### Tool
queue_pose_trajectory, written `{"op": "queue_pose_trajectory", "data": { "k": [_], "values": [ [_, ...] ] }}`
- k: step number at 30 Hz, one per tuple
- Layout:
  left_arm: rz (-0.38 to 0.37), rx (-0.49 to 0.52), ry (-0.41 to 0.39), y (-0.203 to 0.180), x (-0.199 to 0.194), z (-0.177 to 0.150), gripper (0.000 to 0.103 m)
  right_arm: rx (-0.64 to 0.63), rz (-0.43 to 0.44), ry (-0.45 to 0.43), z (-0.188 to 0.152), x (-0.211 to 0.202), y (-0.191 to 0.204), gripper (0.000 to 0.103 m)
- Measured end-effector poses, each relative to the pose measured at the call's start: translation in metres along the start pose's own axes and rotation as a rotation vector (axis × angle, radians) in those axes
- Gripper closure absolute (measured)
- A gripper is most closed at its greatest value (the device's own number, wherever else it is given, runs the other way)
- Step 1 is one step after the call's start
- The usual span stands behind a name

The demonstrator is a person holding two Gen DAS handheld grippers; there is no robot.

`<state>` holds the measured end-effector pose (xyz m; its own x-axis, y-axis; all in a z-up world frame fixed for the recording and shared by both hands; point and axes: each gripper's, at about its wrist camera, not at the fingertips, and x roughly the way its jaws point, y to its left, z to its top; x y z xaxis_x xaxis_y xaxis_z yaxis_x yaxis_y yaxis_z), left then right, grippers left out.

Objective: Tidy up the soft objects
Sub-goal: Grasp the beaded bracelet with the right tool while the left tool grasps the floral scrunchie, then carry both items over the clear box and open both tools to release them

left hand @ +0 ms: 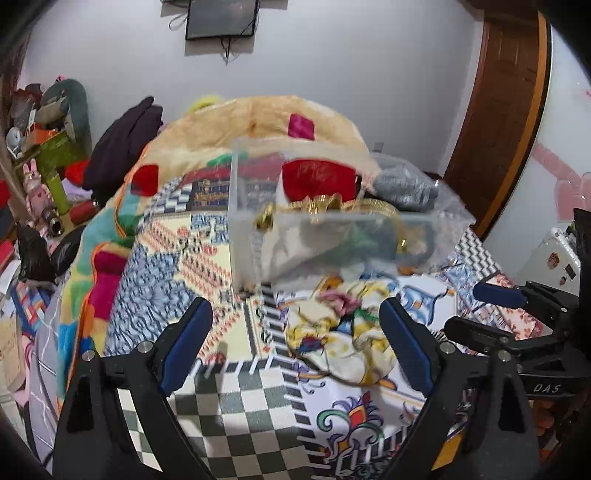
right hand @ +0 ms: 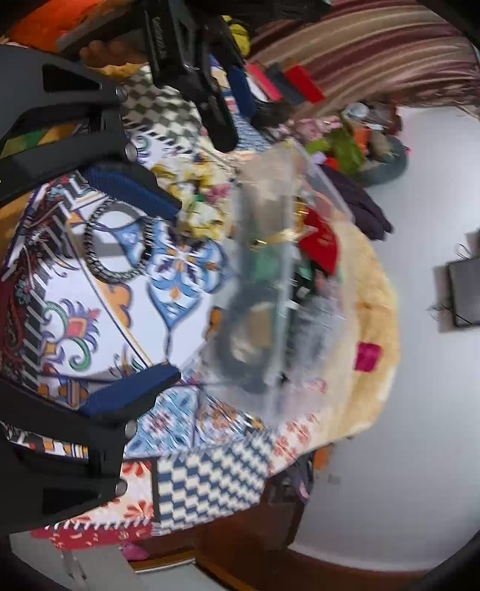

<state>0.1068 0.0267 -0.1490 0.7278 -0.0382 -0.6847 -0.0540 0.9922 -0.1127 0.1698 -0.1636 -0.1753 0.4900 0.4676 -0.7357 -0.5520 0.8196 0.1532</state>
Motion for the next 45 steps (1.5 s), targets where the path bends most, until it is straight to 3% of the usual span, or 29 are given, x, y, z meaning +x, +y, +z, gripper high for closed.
{"op": "queue_pose_trajectory", "data": {
  "k": [2, 6, 10, 12, 15, 16, 18, 19, 24, 32, 45],
  "values": [
    [0.002, 0.008, 0.023, 0.000, 0.006, -0.005, 0.020, -0.017, 0.005, 0.039, -0.006, 0.006, 0.003, 0.045],
    [-0.006, 0.025, 0.056, -0.004, 0.014, -0.010, 0.028, -0.052, 0.005, 0.088, -0.014, 0.012, 0.009, 0.063],
    [-0.018, 0.030, 0.085, -0.006, 0.022, -0.014, 0.038, -0.086, -0.006, 0.092, -0.020, 0.010, 0.016, 0.080],
    [-0.021, 0.024, 0.102, -0.005, 0.026, -0.016, 0.046, -0.092, -0.002, 0.089, -0.020, 0.010, 0.017, 0.093],
    [-0.011, 0.019, 0.099, -0.004, 0.029, -0.017, 0.060, -0.079, 0.020, 0.077, -0.021, 0.009, 0.014, 0.095],
    [-0.016, 0.020, 0.099, -0.004, 0.029, -0.017, 0.073, -0.073, 0.021, 0.069, -0.021, 0.009, 0.013, 0.096],
    [-0.022, 0.024, 0.101, -0.004, 0.030, -0.017, 0.084, -0.061, 0.022, 0.045, -0.020, 0.006, 0.012, 0.096],
    [-0.030, 0.023, 0.103, -0.004, 0.030, -0.017, 0.096, -0.054, 0.024, 0.030, -0.019, 0.003, 0.010, 0.096],
    [-0.056, 0.022, 0.070, -0.005, 0.019, -0.014, 0.097, -0.037, 0.008, -0.017, -0.015, -0.008, 0.007, 0.097],
    [-0.094, 0.037, -0.054, -0.013, -0.025, 0.004, 0.097, -0.014, -0.015, -0.102, -0.006, -0.030, 0.003, 0.097],
    [-0.113, 0.061, -0.208, -0.028, -0.061, 0.051, 0.097, 0.026, -0.062, -0.282, 0.037, -0.068, -0.003, 0.097]
  ]
}}
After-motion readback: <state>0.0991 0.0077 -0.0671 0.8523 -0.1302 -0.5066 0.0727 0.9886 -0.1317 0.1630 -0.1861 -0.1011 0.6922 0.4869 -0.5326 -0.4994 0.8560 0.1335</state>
